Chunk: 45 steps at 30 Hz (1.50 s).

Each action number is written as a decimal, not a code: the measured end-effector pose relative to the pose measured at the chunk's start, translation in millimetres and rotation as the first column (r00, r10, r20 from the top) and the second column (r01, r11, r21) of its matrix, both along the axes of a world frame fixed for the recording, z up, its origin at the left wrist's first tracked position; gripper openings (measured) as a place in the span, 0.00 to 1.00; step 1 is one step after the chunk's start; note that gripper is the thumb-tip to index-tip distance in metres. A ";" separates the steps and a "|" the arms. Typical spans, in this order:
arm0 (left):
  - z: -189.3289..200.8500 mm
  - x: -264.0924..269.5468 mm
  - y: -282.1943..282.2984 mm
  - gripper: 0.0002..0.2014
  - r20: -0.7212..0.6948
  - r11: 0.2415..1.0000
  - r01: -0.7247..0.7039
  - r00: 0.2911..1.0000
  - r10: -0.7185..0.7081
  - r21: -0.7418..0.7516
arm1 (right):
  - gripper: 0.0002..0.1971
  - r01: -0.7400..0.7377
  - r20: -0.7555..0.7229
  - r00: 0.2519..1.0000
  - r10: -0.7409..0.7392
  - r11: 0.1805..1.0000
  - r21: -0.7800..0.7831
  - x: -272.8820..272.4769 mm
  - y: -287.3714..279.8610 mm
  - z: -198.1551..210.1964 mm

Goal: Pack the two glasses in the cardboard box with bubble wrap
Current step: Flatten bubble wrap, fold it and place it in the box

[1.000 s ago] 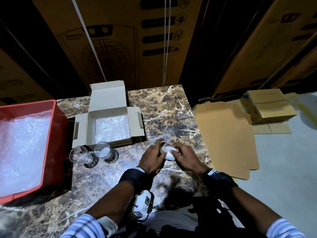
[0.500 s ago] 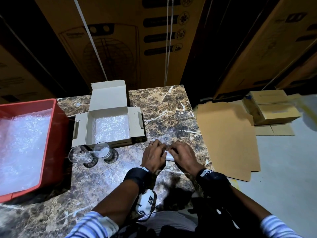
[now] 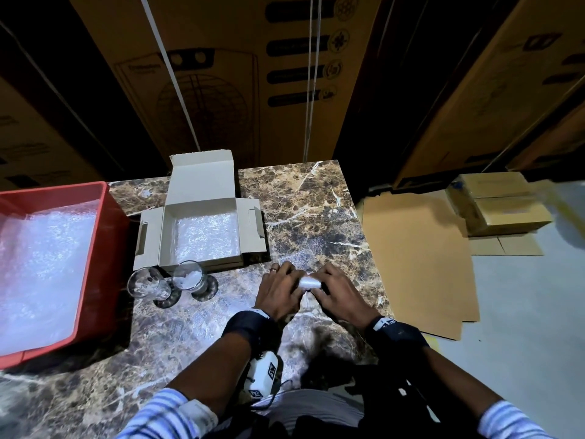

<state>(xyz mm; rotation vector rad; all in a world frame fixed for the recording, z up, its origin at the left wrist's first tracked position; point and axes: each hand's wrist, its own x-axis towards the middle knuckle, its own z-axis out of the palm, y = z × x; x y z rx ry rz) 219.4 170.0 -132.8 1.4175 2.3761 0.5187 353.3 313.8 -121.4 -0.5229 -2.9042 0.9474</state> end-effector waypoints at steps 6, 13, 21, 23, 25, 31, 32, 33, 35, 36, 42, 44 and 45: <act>7.7 -1.1 -8.5 0.08 0.113 0.989 -0.040 0.993 0.025 0.139 | 0.03 0.061 0.021 0.998 -0.058 0.976 -0.210 -8.9 -12.5 17.4; 32.7 -23.6 -31.7 0.12 0.518 0.906 -0.326 0.843 0.149 0.269 | 0.19 0.098 -0.081 0.981 -0.175 0.814 -0.573 -30.9 -30.0 69.9; 86.7 -55.5 -73.4 0.12 0.508 0.738 -0.540 0.804 0.309 0.405 | 0.24 -0.063 -0.232 0.969 -0.087 0.818 -0.572 -94.8 -48.9 98.5; 95.0 -65.9 -91.7 0.19 0.541 0.716 -0.575 0.776 0.324 0.396 | 0.21 -0.077 -0.240 0.968 -0.072 0.827 -0.557 -112.4 -61.0 103.2; 98.9 -76.8 -111.2 0.23 0.492 0.724 -0.581 0.785 0.378 0.372 | 0.19 -0.076 -0.236 0.970 -0.063 0.840 -0.538 -130.2 -74.5 104.4; 100.2 -100.7 -162.7 0.38 0.161 0.794 -0.574 0.819 0.551 0.201 | 0.18 -0.102 -0.205 0.979 0.006 0.883 -0.458 -161.2 -115.3 101.4; 100.9 -103.1 -169.2 0.42 0.121 0.820 -0.556 0.830 0.544 0.133 | 0.18 -0.117 -0.212 0.977 0.025 0.894 -0.433 -164.6 -122.0 100.0; 99.5 -105.3 -174.7 0.45 0.081 0.846 -0.529 0.848 0.523 0.072 | 0.18 -0.127 -0.215 0.975 0.045 0.915 -0.384 -167.7 -128.2 97.6; 93.3 -109.0 -181.7 0.48 0.013 0.883 -0.469 0.883 0.469 -0.015 | 0.18 -0.146 -0.221 0.971 0.087 0.953 -0.266 -172.7 -138.5 93.6; 88.7 -110.7 -183.4 0.48 -0.012 0.892 -0.450 0.893 0.450 -0.042 | 0.18 -0.167 -0.233 0.966 0.114 0.961 -0.221 -174.7 -143.2 92.1; 74.9 -120.5 -188.2 0.28 -0.035 0.890 -0.455 0.890 0.456 0.022 | 0.16 -0.294 -0.255 0.924 0.286 0.956 0.007 -187.2 -157.6 82.6; 75.6 -124.4 -189.0 0.28 -0.027 0.890 -0.453 0.890 0.454 0.045 | 0.15 -0.321 -0.251 0.914 0.319 0.947 0.037 -188.1 -156.2 80.3; 75.9 -126.5 -189.6 0.29 -0.014 0.891 -0.451 0.892 0.452 0.055 | 0.15 -0.348 -0.245 0.904 0.350 0.936 0.051 -188.5 -155.6 79.7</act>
